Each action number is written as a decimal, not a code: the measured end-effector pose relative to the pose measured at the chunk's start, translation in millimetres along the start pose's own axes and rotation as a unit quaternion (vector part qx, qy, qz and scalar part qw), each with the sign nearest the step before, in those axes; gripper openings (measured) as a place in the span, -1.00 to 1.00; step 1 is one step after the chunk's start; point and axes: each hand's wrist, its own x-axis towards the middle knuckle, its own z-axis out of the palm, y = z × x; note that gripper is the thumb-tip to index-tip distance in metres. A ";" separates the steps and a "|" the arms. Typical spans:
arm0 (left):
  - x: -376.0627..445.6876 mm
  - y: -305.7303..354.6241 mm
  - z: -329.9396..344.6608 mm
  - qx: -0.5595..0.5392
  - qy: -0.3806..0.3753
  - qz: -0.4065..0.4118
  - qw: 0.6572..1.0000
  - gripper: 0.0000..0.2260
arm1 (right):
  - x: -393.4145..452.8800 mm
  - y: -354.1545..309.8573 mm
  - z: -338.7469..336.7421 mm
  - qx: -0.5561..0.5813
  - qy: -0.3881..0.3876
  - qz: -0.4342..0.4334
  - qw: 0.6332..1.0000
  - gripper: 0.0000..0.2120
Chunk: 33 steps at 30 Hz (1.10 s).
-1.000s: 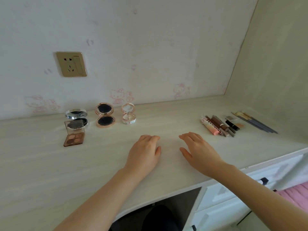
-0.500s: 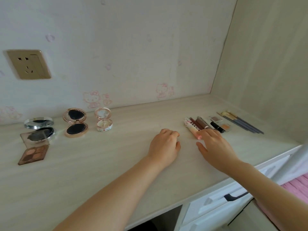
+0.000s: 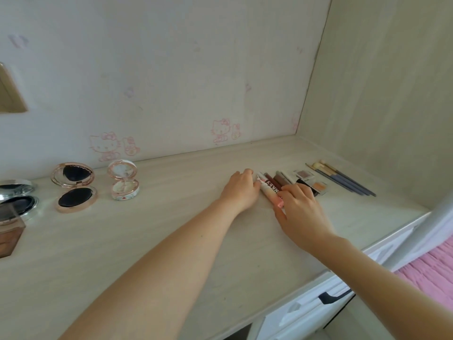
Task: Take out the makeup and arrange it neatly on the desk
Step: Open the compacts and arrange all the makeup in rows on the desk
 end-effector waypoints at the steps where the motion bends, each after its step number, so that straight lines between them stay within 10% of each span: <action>1: 2.9 1.2 1.4 -0.005 -0.010 -0.002 1.000 -0.61 | 0.3 -1.3 -1.0 0.003 0.005 -0.004 1.000 -0.71; 17: -4.3 -4.1 -2.3 -0.196 0.054 -0.041 0.978 -0.65 | -5.2 0.0 8.6 0.029 0.041 -0.020 0.999 -0.82; 26: -31.0 -0.4 -21.3 -0.531 0.090 -0.162 0.827 -0.67 | -7.7 -27.1 5.0 0.192 0.085 0.066 0.976 -0.79; 33: -52.0 -7.4 -44.0 -0.590 0.099 -0.169 0.783 -0.52 | -6.0 -45.1 1.7 0.276 0.065 0.099 0.954 -0.81</action>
